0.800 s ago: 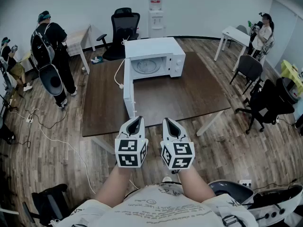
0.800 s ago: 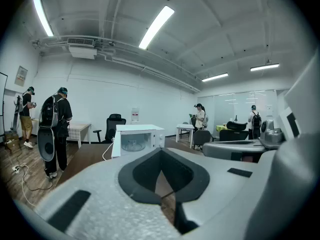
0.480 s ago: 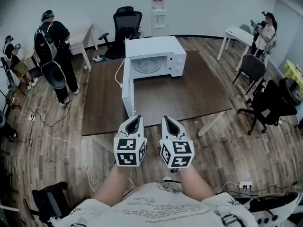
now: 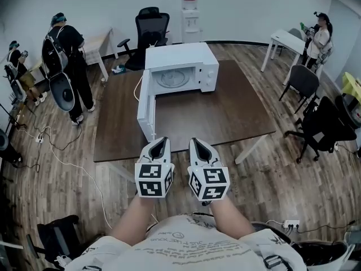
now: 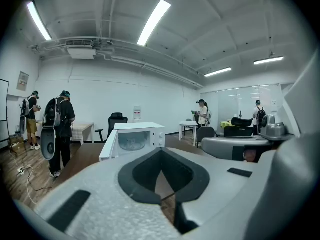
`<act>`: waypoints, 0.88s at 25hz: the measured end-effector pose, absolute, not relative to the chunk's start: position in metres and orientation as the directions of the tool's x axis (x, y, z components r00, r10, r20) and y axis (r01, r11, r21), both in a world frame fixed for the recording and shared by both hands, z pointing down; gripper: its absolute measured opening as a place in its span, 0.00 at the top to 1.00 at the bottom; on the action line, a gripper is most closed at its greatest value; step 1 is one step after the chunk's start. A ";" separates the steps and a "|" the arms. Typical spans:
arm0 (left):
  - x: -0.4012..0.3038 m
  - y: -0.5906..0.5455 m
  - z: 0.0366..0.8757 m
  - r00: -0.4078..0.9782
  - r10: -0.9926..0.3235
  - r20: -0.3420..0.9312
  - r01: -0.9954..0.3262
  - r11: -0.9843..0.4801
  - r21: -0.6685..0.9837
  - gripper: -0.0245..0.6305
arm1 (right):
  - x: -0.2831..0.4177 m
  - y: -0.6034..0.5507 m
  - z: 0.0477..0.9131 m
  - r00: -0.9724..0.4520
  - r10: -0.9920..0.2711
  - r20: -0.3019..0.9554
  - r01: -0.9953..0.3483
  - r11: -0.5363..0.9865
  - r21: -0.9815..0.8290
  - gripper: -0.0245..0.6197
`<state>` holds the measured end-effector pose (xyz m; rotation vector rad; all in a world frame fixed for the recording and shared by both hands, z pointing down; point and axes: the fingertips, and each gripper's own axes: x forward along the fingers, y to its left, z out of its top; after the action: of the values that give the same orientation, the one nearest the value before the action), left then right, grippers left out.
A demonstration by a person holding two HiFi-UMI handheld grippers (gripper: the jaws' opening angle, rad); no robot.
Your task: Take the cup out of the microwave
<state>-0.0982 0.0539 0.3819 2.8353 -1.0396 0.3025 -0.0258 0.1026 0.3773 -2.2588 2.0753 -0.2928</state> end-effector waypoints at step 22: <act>-0.018 0.039 0.401 0.718 -0.649 0.252 -0.679 -0.732 0.048 0.94 | 0.057 0.090 0.400 0.035 -0.988 0.150 -0.982 -0.062 -0.179 0.94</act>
<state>-0.0179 0.0395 0.4006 2.7827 -1.0815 0.3305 0.0572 0.0902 0.4002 -2.2414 2.1329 -0.3635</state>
